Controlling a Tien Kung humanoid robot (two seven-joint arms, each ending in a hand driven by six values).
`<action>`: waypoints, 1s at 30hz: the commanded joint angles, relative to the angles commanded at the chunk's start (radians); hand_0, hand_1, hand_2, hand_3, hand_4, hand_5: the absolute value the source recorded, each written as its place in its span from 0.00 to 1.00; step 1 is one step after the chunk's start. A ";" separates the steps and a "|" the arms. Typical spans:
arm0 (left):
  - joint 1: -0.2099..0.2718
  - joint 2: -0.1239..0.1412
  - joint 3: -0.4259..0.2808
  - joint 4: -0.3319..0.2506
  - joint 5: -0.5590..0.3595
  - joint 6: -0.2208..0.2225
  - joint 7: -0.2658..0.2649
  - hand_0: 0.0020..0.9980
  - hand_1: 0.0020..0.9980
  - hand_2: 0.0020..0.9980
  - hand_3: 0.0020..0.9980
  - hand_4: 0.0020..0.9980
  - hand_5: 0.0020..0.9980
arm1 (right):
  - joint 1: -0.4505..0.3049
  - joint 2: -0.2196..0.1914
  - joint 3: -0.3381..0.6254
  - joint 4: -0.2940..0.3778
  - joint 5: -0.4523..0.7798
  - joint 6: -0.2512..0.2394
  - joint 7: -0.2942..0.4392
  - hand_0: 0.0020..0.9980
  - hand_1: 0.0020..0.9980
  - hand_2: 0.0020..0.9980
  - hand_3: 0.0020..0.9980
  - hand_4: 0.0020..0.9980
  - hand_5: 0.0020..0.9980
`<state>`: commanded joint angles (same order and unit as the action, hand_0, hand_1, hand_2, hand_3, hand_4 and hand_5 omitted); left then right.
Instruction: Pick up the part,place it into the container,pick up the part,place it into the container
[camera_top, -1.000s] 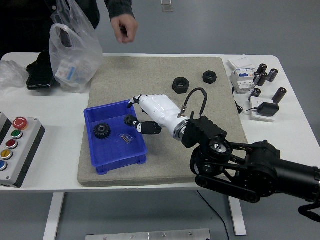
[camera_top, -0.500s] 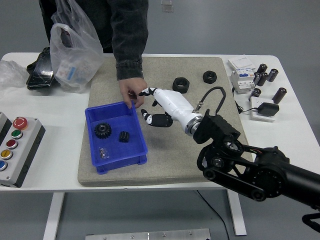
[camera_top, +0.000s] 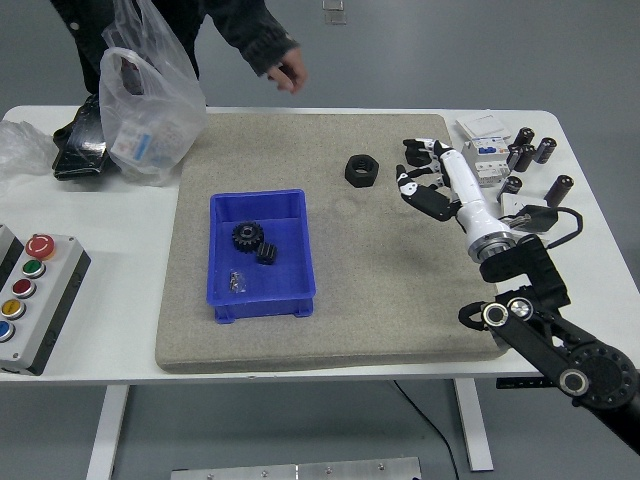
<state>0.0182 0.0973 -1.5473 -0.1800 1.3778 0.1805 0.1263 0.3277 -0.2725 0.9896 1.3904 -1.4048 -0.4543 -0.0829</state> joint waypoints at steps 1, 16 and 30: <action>-0.001 0.000 0.001 0.000 -0.001 0.000 -0.001 0.64 0.65 0.58 0.62 0.71 0.28 | -0.011 0.001 0.028 -0.002 0.019 0.003 0.021 0.47 0.65 0.75 0.75 0.57 0.24; -0.003 0.014 0.003 0.000 0.003 -0.002 -0.003 0.64 0.65 0.58 0.62 0.71 0.28 | -0.157 0.012 0.319 0.005 0.287 0.013 0.245 0.59 0.67 0.73 0.72 0.58 0.25; -0.019 0.033 0.142 -0.004 -0.108 -0.016 -0.087 0.63 0.50 0.50 0.62 0.71 0.28 | -0.215 0.019 0.458 0.063 0.322 -0.008 0.284 0.61 0.67 0.72 0.70 0.62 0.29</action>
<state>-0.0013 0.1298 -1.4049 -0.1836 1.2702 0.1646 0.0391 0.1128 -0.2540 1.4478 1.4530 -1.0830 -0.4626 0.2013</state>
